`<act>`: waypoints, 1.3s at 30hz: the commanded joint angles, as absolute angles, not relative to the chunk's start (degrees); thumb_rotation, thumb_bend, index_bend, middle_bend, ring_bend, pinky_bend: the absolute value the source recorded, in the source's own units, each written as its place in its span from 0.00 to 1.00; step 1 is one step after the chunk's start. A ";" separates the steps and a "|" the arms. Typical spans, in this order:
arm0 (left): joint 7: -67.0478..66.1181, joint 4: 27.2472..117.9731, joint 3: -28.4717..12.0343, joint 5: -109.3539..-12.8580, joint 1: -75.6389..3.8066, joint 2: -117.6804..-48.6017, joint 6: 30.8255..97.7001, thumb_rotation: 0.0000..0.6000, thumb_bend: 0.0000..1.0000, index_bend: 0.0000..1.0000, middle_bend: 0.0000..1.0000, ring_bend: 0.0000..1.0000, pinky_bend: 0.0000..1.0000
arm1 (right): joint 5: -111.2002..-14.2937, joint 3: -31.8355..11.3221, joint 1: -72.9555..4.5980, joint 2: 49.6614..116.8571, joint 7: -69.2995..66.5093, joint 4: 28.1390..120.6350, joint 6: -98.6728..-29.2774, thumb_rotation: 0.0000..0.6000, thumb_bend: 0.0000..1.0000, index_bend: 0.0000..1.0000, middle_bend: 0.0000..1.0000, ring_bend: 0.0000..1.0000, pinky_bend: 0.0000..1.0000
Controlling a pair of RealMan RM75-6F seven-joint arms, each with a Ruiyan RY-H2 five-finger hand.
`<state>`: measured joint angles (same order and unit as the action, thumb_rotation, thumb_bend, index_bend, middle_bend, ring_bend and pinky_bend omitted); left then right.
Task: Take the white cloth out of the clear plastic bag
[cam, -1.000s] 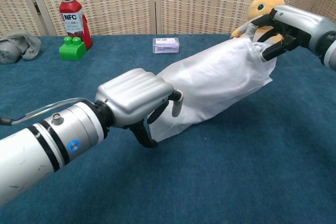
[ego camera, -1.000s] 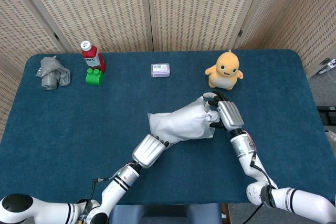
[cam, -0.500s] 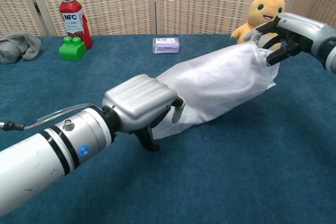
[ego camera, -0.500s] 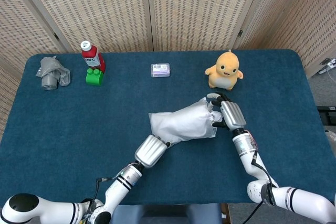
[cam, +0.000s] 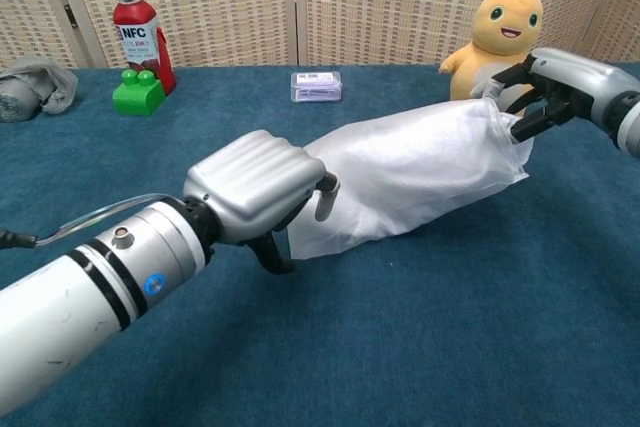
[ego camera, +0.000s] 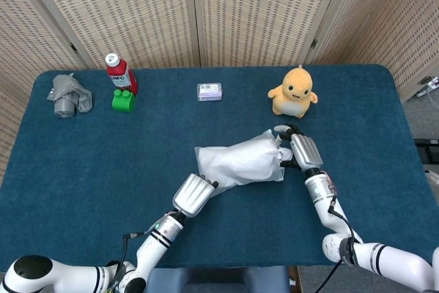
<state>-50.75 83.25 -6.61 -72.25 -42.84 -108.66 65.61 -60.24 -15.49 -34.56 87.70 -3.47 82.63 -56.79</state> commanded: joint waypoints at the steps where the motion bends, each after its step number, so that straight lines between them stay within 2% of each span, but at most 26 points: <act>1: -51.18 82.93 -6.53 -72.17 -42.70 -108.98 65.82 1.00 0.04 0.48 0.69 0.64 0.68 | -60.49 -15.47 -34.46 87.77 -3.74 82.49 -56.76 1.00 0.66 0.80 0.23 0.08 0.23; 17: -49.26 77.03 -6.21 -76.22 -42.63 -112.43 67.79 1.00 0.04 0.53 0.77 0.68 0.69 | -61.36 -15.58 -34.10 87.85 -4.34 82.60 -56.80 1.00 0.66 0.80 0.23 0.08 0.23; 28: -50.47 76.99 -6.66 -74.79 -42.31 -112.64 66.29 1.00 0.03 0.50 0.77 0.68 0.70 | -61.32 -15.73 -33.93 87.76 -4.30 82.59 -56.80 1.00 0.67 0.80 0.23 0.08 0.23; 39: -49.13 74.40 -6.71 -76.65 -42.29 -114.07 66.93 1.00 0.03 0.56 0.78 0.69 0.70 | -60.29 -15.44 -33.91 88.04 -4.19 81.62 -55.44 1.00 0.68 0.80 0.23 0.08 0.22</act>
<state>-49.22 74.49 -6.68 -76.56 -42.28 -114.00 66.90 -60.29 -15.44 -33.91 88.03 -4.20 81.62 -55.45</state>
